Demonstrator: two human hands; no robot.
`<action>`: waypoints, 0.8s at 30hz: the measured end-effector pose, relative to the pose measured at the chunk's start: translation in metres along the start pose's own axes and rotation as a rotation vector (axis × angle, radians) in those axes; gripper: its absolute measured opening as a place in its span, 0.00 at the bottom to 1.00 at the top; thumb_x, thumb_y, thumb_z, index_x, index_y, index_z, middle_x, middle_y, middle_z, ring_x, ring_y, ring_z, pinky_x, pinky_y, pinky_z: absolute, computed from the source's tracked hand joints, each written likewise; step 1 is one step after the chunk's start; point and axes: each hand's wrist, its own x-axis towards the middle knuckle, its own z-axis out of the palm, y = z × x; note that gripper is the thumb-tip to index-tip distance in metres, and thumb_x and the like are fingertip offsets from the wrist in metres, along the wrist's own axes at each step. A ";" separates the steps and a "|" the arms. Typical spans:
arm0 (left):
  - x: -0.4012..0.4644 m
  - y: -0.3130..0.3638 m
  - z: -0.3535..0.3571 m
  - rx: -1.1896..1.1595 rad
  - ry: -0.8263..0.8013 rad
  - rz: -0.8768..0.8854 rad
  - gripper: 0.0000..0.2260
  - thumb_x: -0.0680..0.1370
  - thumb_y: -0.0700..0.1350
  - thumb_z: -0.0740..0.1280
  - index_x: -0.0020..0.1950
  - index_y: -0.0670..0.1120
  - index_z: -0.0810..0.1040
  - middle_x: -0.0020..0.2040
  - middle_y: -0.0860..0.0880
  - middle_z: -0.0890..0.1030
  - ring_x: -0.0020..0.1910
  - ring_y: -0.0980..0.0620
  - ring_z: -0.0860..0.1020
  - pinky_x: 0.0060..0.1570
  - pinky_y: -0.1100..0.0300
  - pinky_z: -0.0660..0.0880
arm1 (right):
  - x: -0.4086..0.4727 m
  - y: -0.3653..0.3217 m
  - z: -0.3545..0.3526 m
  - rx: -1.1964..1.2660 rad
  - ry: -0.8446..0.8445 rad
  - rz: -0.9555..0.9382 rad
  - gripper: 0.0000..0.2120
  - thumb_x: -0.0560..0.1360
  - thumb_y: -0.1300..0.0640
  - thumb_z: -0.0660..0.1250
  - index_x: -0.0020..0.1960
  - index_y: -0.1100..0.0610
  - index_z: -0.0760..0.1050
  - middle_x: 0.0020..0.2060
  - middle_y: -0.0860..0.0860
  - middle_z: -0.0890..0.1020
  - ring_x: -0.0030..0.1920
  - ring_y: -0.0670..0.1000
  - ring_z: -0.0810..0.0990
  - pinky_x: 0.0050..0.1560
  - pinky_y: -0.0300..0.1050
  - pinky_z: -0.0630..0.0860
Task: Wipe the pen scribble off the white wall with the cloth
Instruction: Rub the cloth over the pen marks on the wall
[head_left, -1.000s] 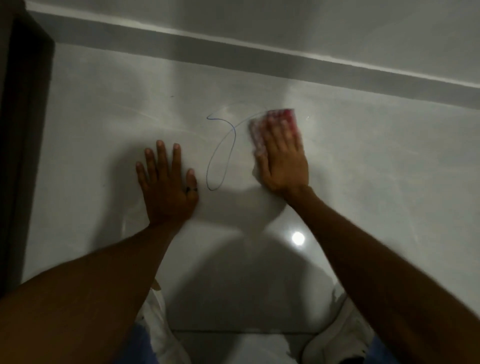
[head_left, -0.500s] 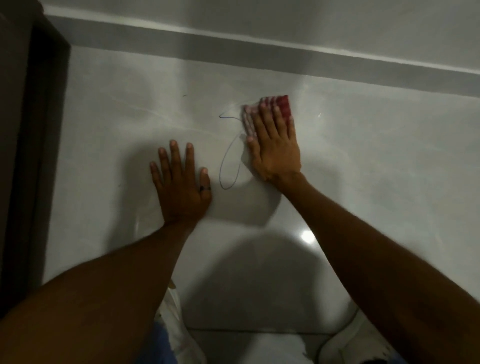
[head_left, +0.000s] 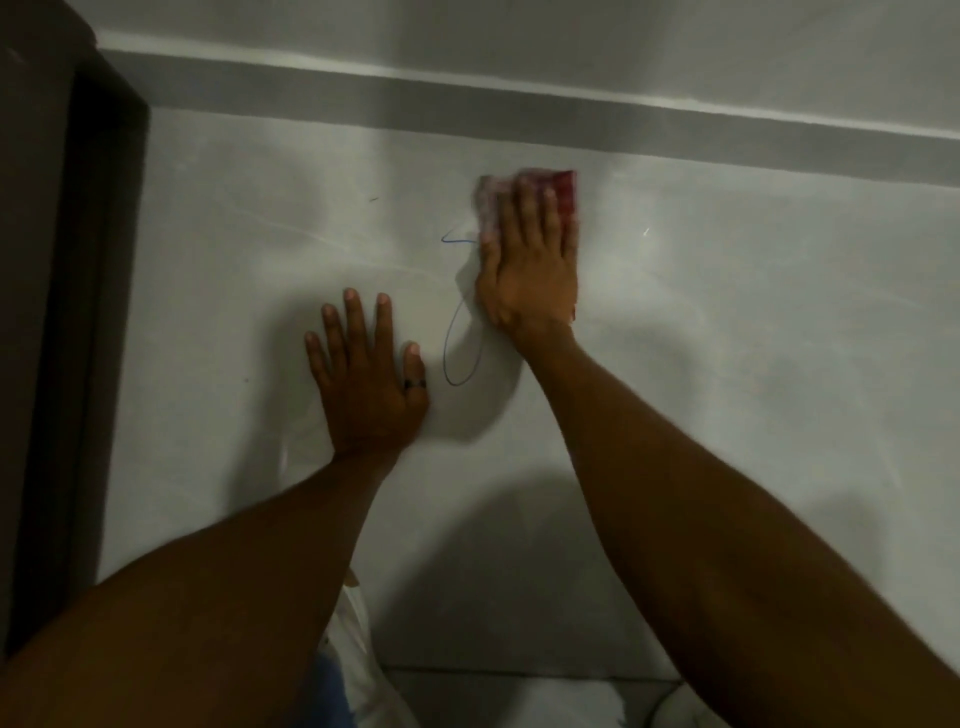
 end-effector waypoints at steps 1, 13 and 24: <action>-0.001 0.000 0.000 0.005 -0.004 -0.001 0.30 0.87 0.58 0.55 0.89 0.49 0.59 0.88 0.40 0.59 0.87 0.35 0.58 0.84 0.33 0.55 | 0.002 -0.005 -0.001 0.022 0.023 0.061 0.31 0.88 0.42 0.43 0.88 0.53 0.43 0.88 0.55 0.45 0.88 0.56 0.41 0.88 0.62 0.41; -0.001 0.003 -0.005 -0.008 -0.010 -0.002 0.29 0.87 0.57 0.55 0.88 0.48 0.62 0.88 0.39 0.60 0.87 0.34 0.58 0.84 0.33 0.55 | -0.009 -0.013 0.009 -0.086 -0.049 -0.247 0.31 0.88 0.42 0.43 0.88 0.52 0.44 0.88 0.54 0.47 0.88 0.56 0.43 0.88 0.62 0.41; 0.000 0.005 -0.007 -0.038 -0.048 -0.002 0.29 0.88 0.57 0.50 0.88 0.49 0.60 0.88 0.39 0.59 0.87 0.34 0.57 0.84 0.33 0.54 | -0.080 0.005 0.025 -0.093 -0.094 -0.323 0.31 0.87 0.43 0.46 0.88 0.52 0.48 0.88 0.54 0.50 0.88 0.57 0.46 0.87 0.64 0.46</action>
